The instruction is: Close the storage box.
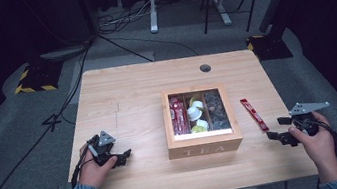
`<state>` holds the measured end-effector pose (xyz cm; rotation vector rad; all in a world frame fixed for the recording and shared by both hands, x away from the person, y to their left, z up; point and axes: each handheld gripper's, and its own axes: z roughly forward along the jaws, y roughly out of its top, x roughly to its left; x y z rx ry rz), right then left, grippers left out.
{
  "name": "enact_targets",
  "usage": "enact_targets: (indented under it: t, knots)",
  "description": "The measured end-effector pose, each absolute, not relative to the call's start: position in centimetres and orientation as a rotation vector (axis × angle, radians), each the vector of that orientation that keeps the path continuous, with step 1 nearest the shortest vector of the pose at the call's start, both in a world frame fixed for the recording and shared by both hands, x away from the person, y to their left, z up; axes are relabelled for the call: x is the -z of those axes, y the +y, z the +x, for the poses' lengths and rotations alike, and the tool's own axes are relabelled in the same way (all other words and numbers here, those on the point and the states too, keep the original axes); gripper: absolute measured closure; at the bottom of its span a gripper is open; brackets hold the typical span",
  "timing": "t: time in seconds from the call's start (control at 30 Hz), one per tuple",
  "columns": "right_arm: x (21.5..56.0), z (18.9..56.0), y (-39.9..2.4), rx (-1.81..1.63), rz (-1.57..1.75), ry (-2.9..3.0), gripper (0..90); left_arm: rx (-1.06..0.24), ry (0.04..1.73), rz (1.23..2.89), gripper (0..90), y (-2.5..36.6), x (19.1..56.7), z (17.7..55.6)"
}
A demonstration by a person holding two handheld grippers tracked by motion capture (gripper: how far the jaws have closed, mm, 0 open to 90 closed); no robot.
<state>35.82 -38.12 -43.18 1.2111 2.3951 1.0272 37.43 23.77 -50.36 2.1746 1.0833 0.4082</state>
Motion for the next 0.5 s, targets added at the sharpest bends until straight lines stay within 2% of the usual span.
enact_targets:
  t: [0.5]
  knots:
    - [48.1,35.3,-39.2,-1.029,1.278,2.341,18.2,-0.409,1.084,2.173,12.5,23.7,50.4,37.5]
